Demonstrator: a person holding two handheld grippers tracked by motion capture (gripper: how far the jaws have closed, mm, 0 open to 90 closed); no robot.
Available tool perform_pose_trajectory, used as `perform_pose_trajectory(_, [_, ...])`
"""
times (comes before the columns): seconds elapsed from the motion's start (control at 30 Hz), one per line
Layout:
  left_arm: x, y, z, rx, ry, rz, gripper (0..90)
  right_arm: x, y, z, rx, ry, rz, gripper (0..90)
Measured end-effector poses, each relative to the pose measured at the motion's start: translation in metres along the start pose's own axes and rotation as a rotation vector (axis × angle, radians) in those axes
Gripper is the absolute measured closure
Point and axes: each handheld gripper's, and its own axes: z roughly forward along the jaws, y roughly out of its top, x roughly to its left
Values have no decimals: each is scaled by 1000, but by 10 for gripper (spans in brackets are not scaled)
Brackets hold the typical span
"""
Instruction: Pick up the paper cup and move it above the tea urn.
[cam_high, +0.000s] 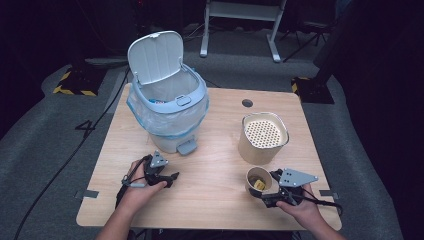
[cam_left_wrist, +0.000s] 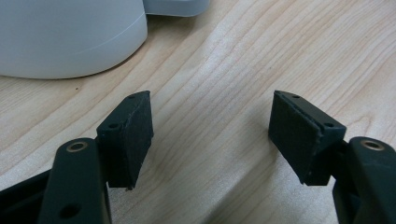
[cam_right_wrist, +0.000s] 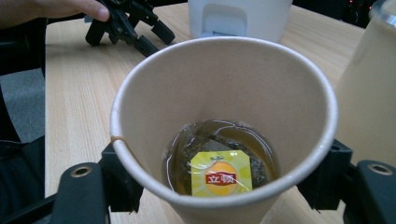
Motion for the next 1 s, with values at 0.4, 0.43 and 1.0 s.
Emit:
perform_pose_trajectory(0.4, [0,0,0,-4,7,-2,311,-14,45,-23,12,-14,-32,296])
perform_pose_trajectory(0.43, [0,0,1,-4,7,-2,311,-16,47,-25,12,-15,-35,297])
perform_pose_trajectory(1.0, [0,0,1,-4,7,-2,311,-46,90,-41,-17,-46,-9,300])
